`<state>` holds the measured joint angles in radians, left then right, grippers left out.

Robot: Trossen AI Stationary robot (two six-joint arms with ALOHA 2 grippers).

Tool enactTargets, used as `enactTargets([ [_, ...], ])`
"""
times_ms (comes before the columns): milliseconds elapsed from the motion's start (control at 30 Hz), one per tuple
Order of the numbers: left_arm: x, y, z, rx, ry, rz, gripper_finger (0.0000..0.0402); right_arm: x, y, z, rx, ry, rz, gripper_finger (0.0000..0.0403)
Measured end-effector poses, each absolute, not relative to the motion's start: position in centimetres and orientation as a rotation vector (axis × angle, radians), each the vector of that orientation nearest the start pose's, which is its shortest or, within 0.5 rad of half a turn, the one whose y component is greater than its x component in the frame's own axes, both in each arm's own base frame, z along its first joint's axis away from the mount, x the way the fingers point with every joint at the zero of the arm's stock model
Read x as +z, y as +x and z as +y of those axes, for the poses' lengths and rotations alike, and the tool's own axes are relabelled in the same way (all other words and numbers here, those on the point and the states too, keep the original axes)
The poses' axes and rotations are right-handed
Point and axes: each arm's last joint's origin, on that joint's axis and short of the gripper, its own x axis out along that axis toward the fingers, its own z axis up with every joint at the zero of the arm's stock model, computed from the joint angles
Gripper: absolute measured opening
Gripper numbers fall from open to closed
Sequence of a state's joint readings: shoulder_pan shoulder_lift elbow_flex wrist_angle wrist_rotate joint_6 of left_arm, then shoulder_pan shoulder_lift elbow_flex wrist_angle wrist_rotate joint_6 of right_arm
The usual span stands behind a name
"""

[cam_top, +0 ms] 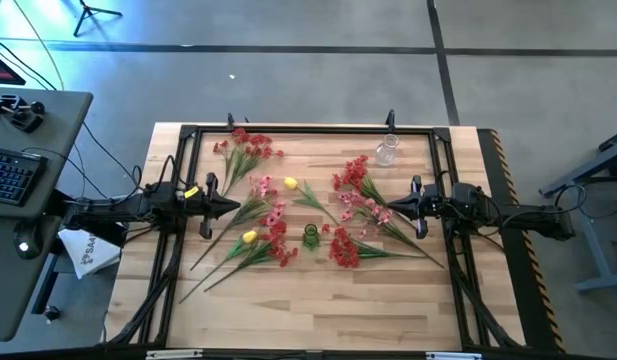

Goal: Sort flowers into vase by color

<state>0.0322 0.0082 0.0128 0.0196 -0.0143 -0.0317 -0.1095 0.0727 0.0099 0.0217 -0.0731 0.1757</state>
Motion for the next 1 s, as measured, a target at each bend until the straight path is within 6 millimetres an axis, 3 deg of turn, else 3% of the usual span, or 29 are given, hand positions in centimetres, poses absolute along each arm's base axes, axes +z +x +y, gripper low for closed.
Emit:
enactTargets([
  [467,16.9,9.7,0.4,0.046,-0.048,-0.026,0.0000,16.4,10.1,-0.9,-0.037,-0.146,0.033,0.0000],
  [633,16.9,9.7,0.3,0.042,-0.148,-0.028,0.0000,16.8,10.1,-0.9,-0.046,-0.092,-0.003,0.0000],
  [833,16.9,9.7,0.3,0.041,-0.207,-0.029,0.0000,19.4,9.8,-1.2,-0.132,0.050,-0.260,0.0000],
  [1000,17.0,9.7,0.4,0.054,-0.208,-0.037,0.0000,20.0,10.4,-1.4,-0.183,0.165,-0.004,0.0000],
])
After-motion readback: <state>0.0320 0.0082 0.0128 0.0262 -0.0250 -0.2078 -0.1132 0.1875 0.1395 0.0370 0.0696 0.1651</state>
